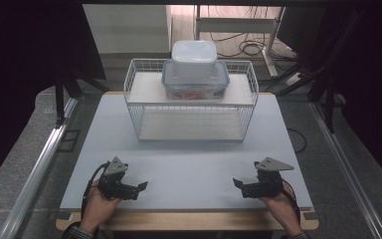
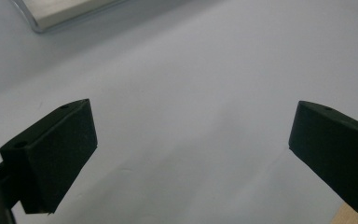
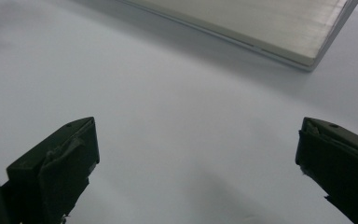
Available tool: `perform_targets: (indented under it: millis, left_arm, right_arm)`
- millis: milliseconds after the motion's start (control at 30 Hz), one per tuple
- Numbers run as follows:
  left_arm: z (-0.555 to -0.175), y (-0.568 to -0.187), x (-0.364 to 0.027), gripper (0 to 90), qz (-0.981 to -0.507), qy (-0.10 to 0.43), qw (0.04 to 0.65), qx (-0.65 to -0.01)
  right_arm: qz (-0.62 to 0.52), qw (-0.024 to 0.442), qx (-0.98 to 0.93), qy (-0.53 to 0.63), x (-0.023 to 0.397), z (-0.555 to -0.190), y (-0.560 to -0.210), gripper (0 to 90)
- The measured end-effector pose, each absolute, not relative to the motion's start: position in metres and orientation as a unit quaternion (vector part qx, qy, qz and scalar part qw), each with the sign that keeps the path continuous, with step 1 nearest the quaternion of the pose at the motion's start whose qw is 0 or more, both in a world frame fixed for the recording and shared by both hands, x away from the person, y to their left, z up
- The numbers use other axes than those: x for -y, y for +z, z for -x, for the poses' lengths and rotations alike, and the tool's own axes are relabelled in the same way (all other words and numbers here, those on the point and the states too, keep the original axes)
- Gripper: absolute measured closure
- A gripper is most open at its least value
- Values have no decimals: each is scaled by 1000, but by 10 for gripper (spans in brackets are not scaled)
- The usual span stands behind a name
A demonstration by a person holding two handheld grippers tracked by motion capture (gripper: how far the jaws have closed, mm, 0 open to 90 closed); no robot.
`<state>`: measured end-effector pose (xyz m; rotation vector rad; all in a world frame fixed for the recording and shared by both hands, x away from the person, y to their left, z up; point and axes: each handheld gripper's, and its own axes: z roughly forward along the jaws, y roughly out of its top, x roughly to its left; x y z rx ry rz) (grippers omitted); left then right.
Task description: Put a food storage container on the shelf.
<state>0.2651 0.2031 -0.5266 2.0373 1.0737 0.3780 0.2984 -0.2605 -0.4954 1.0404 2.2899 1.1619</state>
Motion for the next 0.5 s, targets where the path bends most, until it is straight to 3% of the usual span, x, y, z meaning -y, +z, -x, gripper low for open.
perform_targets:
  millis: [500]
  left_arm:
    - [-270,-536,-198,0,-821,139,353,-427]
  right_arm:
    - [-377,165,-828,381,261,-303,-515,0]
